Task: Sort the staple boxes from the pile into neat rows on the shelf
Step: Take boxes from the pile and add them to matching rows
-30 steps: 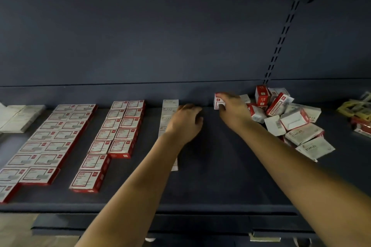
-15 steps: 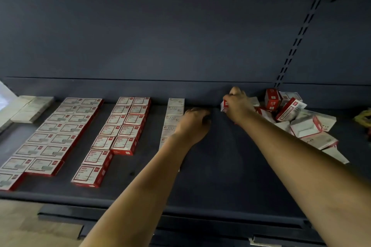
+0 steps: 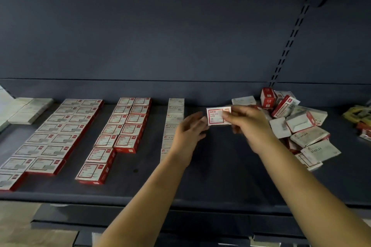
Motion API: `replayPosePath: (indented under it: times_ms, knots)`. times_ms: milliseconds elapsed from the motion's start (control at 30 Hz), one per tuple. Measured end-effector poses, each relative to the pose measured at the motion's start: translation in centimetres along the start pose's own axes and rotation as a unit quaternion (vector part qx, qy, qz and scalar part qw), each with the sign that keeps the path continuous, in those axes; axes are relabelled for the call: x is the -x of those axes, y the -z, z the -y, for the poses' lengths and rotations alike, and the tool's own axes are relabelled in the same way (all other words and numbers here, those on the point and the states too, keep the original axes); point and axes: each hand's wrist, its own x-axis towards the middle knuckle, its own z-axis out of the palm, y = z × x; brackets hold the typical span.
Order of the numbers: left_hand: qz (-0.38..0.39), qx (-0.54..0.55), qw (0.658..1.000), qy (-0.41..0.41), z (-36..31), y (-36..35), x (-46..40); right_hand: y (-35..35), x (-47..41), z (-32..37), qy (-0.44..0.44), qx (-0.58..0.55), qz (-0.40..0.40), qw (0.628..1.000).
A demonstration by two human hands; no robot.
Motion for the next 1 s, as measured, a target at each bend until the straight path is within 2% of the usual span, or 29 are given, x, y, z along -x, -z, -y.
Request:
replayPosePath:
  times_ms: [167,333,467,567,667,700,733,800,833,867,933,1000]
  knots:
    - [0.046,0.11,0.992,0.03,0.0,1.7,3.0,-1.1,3.5,-0.4,-0.057,-0.097,0.055,0.992]
    - [0.041,0.13,0.99,0.033,-0.2,3.1,4.7,-2.2,5.4,-0.7,-0.067,-0.139,0.069,0.986]
    - [0.022,0.099,0.995,0.023,-0.3,4.2,5.5,-3.3,6.2,-0.9,-0.073,-0.144,0.063,0.985]
    - [0.007,0.045,0.999,-0.016,-0.5,5.0,6.0,-4.1,6.6,-1.0,-0.079,-0.138,0.052,0.986]
    - [-0.015,-0.084,0.992,-0.097,-0.6,6.5,6.2,-5.2,6.9,-1.0,-0.086,-0.126,0.059,0.987]
    - [-0.022,-0.178,0.973,-0.145,-0.7,7.2,6.3,-5.8,7.0,-1.0,-0.088,-0.121,0.069,0.986]
    - [-0.026,-0.287,0.934,-0.213,-0.8,7.9,6.3,-6.4,7.0,-1.0,-0.092,-0.119,0.08,0.985]
    - [0.007,-0.444,0.819,-0.362,-1.1,9.4,6.3,-7.7,7.1,-0.8,-0.098,-0.119,0.102,0.983]
    - [0.038,-0.486,0.771,-0.41,-1.2,10.1,6.3,-8.4,7.1,-0.7,-0.1,-0.119,0.112,0.982]
    - [0.063,-0.514,0.737,-0.434,-1.5,10.7,6.3,-9.1,7.1,-0.5,-0.1,-0.117,0.119,0.981]
    - [0.082,-0.555,0.698,-0.445,-2.1,12.0,6.2,-10.3,7.0,-0.1,-0.1,-0.113,0.13,0.98]
    - [0.081,-0.581,0.676,-0.447,-2.7,13.2,6.2,-11.5,7.0,0.1,-0.101,-0.113,0.135,0.979]
